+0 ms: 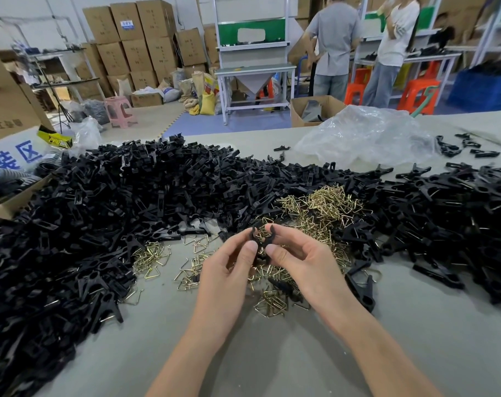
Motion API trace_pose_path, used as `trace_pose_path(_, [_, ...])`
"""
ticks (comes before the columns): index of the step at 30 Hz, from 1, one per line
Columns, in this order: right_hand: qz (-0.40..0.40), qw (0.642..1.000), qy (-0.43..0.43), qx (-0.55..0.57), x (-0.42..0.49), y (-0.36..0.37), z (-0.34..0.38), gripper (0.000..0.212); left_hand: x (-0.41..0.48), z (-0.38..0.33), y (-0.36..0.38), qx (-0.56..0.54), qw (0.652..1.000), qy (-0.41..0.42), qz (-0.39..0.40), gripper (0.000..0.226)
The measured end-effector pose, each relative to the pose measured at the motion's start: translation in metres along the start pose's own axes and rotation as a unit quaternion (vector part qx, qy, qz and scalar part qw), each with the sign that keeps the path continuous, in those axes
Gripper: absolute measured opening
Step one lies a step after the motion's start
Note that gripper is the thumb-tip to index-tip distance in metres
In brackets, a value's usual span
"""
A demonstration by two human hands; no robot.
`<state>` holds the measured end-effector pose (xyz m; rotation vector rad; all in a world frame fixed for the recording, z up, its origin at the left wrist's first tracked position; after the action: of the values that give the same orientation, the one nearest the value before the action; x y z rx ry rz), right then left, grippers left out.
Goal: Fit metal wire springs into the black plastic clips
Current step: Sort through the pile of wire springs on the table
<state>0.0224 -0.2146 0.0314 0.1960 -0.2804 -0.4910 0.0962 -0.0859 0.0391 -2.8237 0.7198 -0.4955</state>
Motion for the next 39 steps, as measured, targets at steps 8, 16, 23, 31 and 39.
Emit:
trace_pose_path(8, [0.004,1.0,0.007,-0.012,0.001,0.002,-0.002,0.039,0.002,0.004,-0.001,0.01,1.0,-0.009,0.006,0.022])
trace_pose_path(16, [-0.005,0.999,0.013,-0.039,0.001,-0.001,-0.003,0.038,0.003,0.009,-0.004,0.013,1.0,0.001,0.003,0.005])
trace_pose_path(23, [-0.006,1.0,0.021,-0.011,0.001,-0.002,-0.006,0.031,0.001,0.005,-0.004,0.03,0.999,0.02,-0.004,0.012])
trace_pose_path(31, [0.009,0.999,0.032,0.013,0.0,0.001,-0.005,0.038,0.001,0.002,-0.005,0.061,0.998,0.021,-0.001,0.015])
trace_pose_path(39, [-0.019,0.999,0.025,0.004,0.002,-0.007,-0.009,0.041,-0.001,-0.001,-0.003,0.085,0.996,0.041,0.005,0.014])
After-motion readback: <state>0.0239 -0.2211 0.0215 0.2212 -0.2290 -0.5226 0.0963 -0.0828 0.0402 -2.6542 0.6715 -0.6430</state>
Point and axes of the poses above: each hand's wrist, its own x-axis towards the middle knuckle, its own y-axis out of the palm, z = x × y, the point moved 7 cm from there along x, towards the middle knuckle, and after that the axes turned 12 degrees about x, right-handed, at the moved point
